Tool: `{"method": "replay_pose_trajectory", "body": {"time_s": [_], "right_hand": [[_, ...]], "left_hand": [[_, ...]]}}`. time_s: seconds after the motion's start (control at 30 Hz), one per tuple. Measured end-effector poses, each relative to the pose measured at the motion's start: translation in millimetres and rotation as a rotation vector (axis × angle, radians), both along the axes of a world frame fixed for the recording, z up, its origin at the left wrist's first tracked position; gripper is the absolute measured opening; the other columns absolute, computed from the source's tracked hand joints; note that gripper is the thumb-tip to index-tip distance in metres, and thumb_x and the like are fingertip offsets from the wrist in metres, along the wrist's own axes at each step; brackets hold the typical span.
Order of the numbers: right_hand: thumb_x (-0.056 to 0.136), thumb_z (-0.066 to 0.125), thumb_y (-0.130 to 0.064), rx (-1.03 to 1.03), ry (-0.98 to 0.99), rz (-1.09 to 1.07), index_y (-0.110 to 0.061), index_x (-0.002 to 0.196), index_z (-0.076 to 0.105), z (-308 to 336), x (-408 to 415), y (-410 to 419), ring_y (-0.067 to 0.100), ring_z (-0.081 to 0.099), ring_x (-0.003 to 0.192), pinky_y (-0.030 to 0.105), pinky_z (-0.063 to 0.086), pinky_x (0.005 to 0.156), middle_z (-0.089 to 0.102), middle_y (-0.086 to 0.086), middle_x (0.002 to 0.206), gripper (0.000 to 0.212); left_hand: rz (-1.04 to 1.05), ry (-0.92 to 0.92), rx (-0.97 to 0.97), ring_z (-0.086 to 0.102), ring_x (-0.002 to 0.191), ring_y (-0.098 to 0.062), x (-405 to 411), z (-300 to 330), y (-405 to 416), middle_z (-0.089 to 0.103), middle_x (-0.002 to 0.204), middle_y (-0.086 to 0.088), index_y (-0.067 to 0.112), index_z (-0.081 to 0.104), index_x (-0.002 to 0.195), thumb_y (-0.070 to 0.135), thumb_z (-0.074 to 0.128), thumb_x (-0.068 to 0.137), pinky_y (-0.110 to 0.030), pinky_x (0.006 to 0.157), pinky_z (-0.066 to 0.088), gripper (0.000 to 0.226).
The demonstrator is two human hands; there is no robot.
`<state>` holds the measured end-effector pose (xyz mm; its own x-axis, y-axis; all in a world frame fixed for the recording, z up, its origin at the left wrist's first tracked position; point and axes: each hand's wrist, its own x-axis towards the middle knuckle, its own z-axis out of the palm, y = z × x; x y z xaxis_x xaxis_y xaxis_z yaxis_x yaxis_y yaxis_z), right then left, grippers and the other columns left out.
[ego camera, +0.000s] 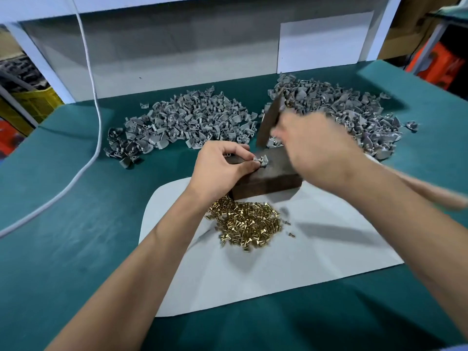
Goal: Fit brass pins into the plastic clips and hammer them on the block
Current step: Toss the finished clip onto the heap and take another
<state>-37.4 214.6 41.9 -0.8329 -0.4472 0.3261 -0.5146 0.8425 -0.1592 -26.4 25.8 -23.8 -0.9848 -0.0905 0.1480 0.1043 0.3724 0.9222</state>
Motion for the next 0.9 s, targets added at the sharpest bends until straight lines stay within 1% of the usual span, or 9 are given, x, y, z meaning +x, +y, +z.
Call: {"method": "replay_pose_trajectory", "body": {"time_s": [0.07, 0.13, 0.23, 0.33, 0.5, 0.57, 0.67, 0.77, 0.9], "right_hand": [[0.109, 0.036, -0.038, 0.107, -0.106, 0.010, -0.025, 0.098, 0.042, -6, 2, 0, 0.034, 0.048, 0.070, 0.042, 0.043, 0.065, 0.040, -0.002, 0.069, 0.019], [0.108, 0.037, -0.040, 0.135, -0.080, -0.002, -0.025, 0.095, 0.045, 1, -4, 7, 0.034, 0.049, 0.072, 0.042, 0.043, 0.066, 0.040, -0.001, 0.071, 0.021], [0.108, 0.039, -0.038, -0.046, 0.091, -0.011, -0.020, 0.102, 0.051, 3, -8, 11, 0.032, 0.047, 0.062, 0.039, 0.039, 0.059, 0.041, -0.002, 0.066, 0.023], [0.109, 0.037, -0.037, -0.002, -0.022, 0.010, -0.021, 0.095, 0.041, -11, -2, 4, 0.032, 0.044, 0.062, 0.039, 0.038, 0.061, 0.038, -0.003, 0.064, 0.022], [0.107, 0.039, -0.041, 0.030, -0.065, 0.056, -0.028, 0.092, 0.042, -13, -8, 16, 0.032, 0.051, 0.073, 0.040, 0.040, 0.065, 0.055, 0.002, 0.079, 0.020], [0.104, 0.047, -0.041, -0.027, -0.101, 0.115, -0.025, 0.087, 0.049, -12, -9, 28, 0.021, 0.057, 0.071, 0.036, 0.040, 0.062, 0.062, -0.004, 0.078, 0.024], [0.097, 0.066, -0.035, -0.157, -0.364, 0.237, -0.028, 0.086, 0.067, -4, -7, 52, 0.004, 0.060, 0.065, 0.025, 0.043, 0.058, 0.069, -0.010, 0.074, 0.013], [0.084, 0.083, -0.020, -0.166, -0.536, 0.334, -0.029, 0.085, 0.074, -2, -7, 70, 0.001, 0.065, 0.067, 0.016, 0.048, 0.062, 0.073, -0.013, 0.076, 0.012], [0.070, 0.093, -0.020, -0.050, -0.521, 0.286, -0.035, 0.081, 0.071, -13, -6, 73, 0.000, 0.065, 0.072, 0.012, 0.043, 0.065, 0.071, -0.019, 0.076, 0.029]], "left_hand": [[-0.004, -0.002, 0.004, 0.071, 0.106, -0.007, 1, 1, 1, 0.077, 0.105, -0.001, 0.011, 0.081, 0.080, 0.008, 0.087, 0.078, -0.038, 0.098, 0.057, 0.008], [0.001, 0.006, -0.013, 0.070, 0.106, -0.002, 3, 2, 1, 0.076, 0.103, 0.003, 0.012, 0.081, 0.080, 0.009, 0.087, 0.078, -0.034, 0.097, 0.057, 0.007], [0.001, 0.003, -0.025, 0.069, 0.105, 0.001, 1, 1, 1, 0.076, 0.104, 0.005, 0.016, 0.081, 0.079, 0.011, 0.088, 0.078, -0.028, 0.097, 0.055, 0.008], [0.005, 0.003, 0.002, 0.070, 0.106, -0.003, 2, 1, 1, 0.076, 0.107, -0.002, 0.013, 0.080, 0.079, 0.007, 0.087, 0.079, -0.031, 0.097, 0.057, 0.009], [0.009, 0.010, -0.026, 0.069, 0.105, 0.001, 3, 2, 1, 0.076, 0.108, 0.002, 0.016, 0.082, 0.080, 0.009, 0.087, 0.078, -0.025, 0.094, 0.055, 0.009], [0.014, 0.016, -0.038, 0.069, 0.105, 0.002, 2, 1, 0, 0.076, 0.109, 0.003, 0.020, 0.082, 0.079, 0.012, 0.088, 0.077, -0.025, 0.094, 0.053, 0.010], [0.024, 0.029, -0.050, 0.069, 0.105, 0.001, 1, 1, 0, 0.076, 0.112, 0.005, 0.024, 0.082, 0.078, 0.015, 0.089, 0.077, -0.025, 0.096, 0.052, 0.011], [0.029, 0.030, -0.051, 0.069, 0.105, 0.000, 2, 0, 1, 0.076, 0.112, 0.006, 0.025, 0.083, 0.078, 0.015, 0.089, 0.077, -0.031, 0.100, 0.054, 0.012], [0.034, 0.052, -0.063, 0.069, 0.106, -0.002, 3, 0, 3, 0.075, 0.114, 0.005, 0.021, 0.082, 0.080, 0.012, 0.086, 0.079, -0.034, 0.102, 0.054, 0.010]]}}
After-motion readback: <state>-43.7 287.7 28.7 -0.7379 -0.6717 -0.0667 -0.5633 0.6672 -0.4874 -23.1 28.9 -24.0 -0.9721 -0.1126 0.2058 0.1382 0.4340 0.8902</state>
